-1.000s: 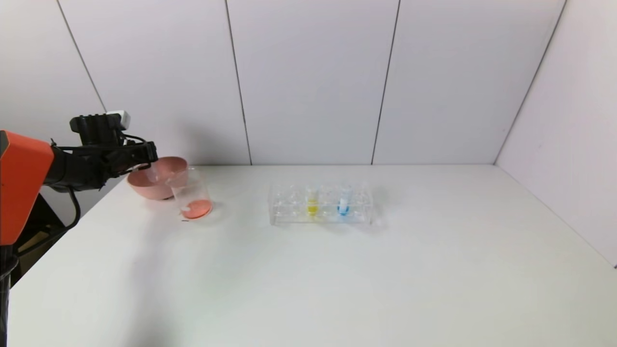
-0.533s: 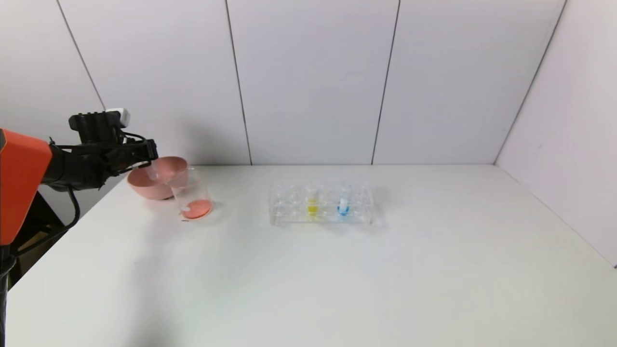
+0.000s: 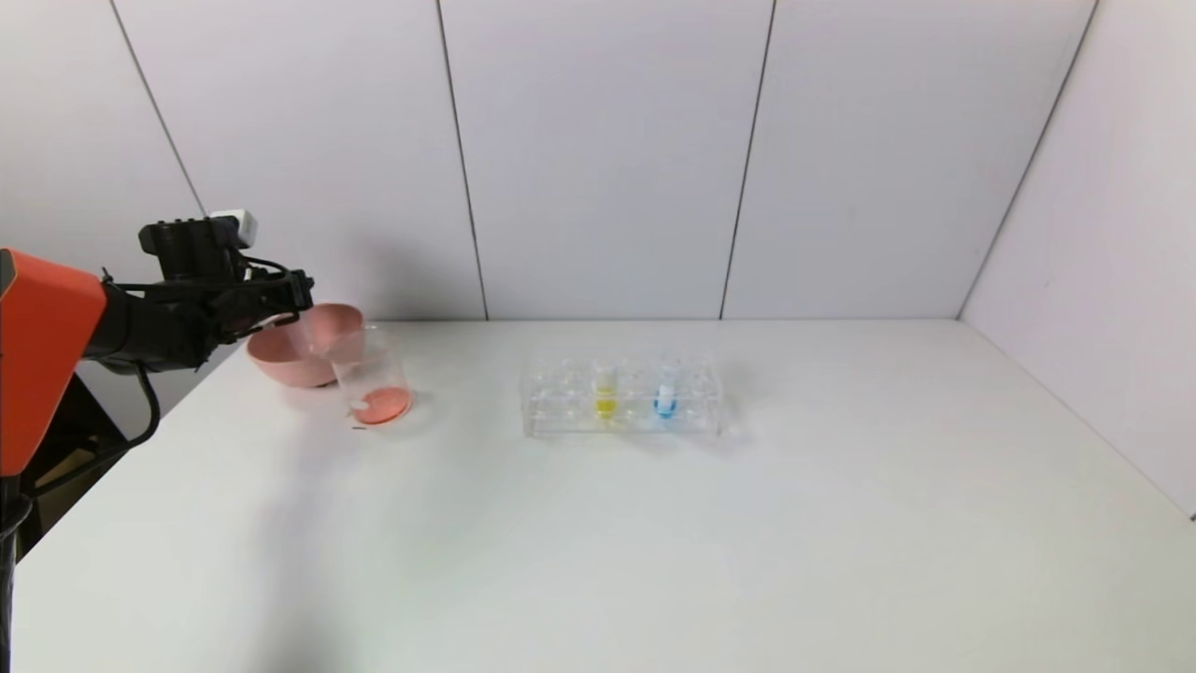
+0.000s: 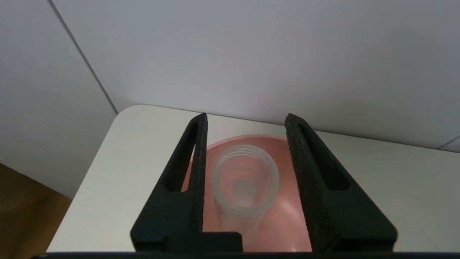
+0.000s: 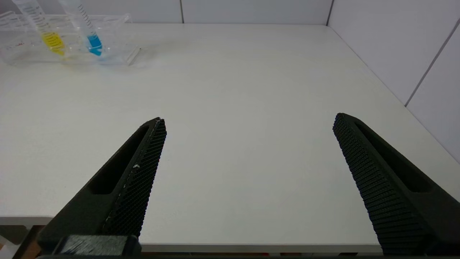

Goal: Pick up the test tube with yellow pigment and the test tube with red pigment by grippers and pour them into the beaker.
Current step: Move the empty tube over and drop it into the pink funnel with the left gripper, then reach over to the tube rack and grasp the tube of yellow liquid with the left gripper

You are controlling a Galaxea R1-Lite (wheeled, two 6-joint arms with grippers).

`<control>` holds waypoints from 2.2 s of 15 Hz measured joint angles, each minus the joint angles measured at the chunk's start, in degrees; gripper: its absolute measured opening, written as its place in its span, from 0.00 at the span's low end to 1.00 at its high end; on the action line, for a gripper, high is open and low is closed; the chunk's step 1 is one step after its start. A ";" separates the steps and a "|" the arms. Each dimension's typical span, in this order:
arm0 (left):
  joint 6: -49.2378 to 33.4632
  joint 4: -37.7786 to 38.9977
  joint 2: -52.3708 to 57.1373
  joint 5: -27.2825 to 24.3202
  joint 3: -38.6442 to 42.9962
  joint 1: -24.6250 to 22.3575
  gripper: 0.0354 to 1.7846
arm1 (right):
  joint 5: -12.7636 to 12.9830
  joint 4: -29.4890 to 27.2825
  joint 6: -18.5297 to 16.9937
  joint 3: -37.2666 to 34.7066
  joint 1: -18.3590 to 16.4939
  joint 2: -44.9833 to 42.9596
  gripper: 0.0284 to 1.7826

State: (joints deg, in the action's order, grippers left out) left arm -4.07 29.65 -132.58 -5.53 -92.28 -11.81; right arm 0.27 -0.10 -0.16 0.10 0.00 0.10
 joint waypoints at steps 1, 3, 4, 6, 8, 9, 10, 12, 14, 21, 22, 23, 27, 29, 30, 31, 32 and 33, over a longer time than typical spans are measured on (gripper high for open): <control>-0.02 0.06 0.06 0.00 0.09 0.05 0.53 | 0.00 0.00 -0.02 0.00 0.00 0.00 0.95; 0.00 0.20 0.20 0.00 0.22 0.16 0.72 | 0.00 0.00 -0.02 0.00 0.00 0.00 0.95; 0.00 0.22 0.23 0.02 0.24 0.22 0.80 | -0.02 -0.01 0.00 0.00 0.00 0.00 0.95; -0.02 0.28 0.30 0.00 0.20 0.24 0.92 | -0.02 -0.01 -0.02 0.00 0.00 0.00 0.95; -0.09 0.43 0.33 0.02 0.00 0.22 0.98 | -0.02 0.00 -0.02 0.00 0.00 0.00 0.95; -0.11 0.52 0.41 0.02 0.00 0.22 1.00 | 0.00 0.00 -0.02 0.00 0.00 0.00 0.95; -0.11 1.02 0.63 0.02 0.20 0.24 1.00 | -0.02 0.00 -0.02 0.00 0.00 0.00 0.95; -0.13 3.75 1.38 0.02 1.49 0.22 1.00 | 0.00 0.00 -0.02 0.00 0.00 0.00 0.95; -0.09 7.51 2.18 -0.13 3.39 0.24 1.00 | -0.02 0.00 -0.02 0.00 0.00 0.00 0.95; 0.00 7.64 12.41 -1.32 11.08 2.06 1.00 | -0.02 -0.01 -0.02 0.00 0.00 0.00 0.95; 0.02 7.17 14.69 -1.40 12.61 2.72 1.00 | 0.00 -0.01 0.00 0.00 0.00 0.00 0.95; 0.09 6.86 17.15 -1.44 14.40 3.52 1.00 | 0.00 -0.01 0.00 0.00 0.00 0.00 0.95; 0.27 6.29 27.12 -1.40 22.20 7.35 1.00 | 0.00 0.00 0.00 0.00 0.00 0.00 0.95; 0.46 4.89 32.78 -1.11 26.44 10.22 1.00 | -0.02 0.00 -0.02 0.00 0.00 0.00 0.95; 0.57 3.89 35.45 -1.00 28.59 11.92 1.00 | 0.00 0.00 0.00 0.00 0.00 0.00 0.95; 0.90 3.10 38.12 -0.91 31.15 13.92 1.00 | 0.00 0.00 0.00 0.00 0.00 0.00 0.95; 1.54 2.90 40.36 -0.91 33.55 15.64 1.00 | -0.02 0.00 -0.02 0.00 0.00 0.00 0.95; 2.15 2.90 42.46 -0.91 36.04 17.15 1.00 | 0.00 -0.04 -0.02 0.00 0.00 0.00 0.95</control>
State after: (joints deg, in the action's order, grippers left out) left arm -1.93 32.55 -90.13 -6.45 -56.25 5.34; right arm 0.27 -0.13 -0.18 0.10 0.00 0.10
